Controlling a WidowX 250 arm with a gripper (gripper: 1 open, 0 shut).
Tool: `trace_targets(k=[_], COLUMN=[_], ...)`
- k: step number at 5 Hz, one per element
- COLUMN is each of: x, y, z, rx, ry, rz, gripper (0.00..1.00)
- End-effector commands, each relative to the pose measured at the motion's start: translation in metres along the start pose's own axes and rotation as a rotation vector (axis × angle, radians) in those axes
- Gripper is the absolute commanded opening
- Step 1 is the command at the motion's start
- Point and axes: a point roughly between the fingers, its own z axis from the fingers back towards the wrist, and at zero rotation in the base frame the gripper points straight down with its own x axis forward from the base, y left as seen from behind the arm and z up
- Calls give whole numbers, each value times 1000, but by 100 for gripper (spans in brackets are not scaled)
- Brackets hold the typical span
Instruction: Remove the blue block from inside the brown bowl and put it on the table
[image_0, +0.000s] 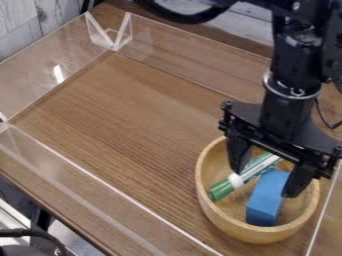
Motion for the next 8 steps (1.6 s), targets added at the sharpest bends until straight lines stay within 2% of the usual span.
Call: trace_targets(k=[1, 7, 8], x=[5, 8, 8], y=[-1, -4, -4], z=[2, -43, -48], rx=[-19, -42, -44], ry=[-46, -82, -90], rz=[-2, -16, -16], gripper=[100, 100, 0])
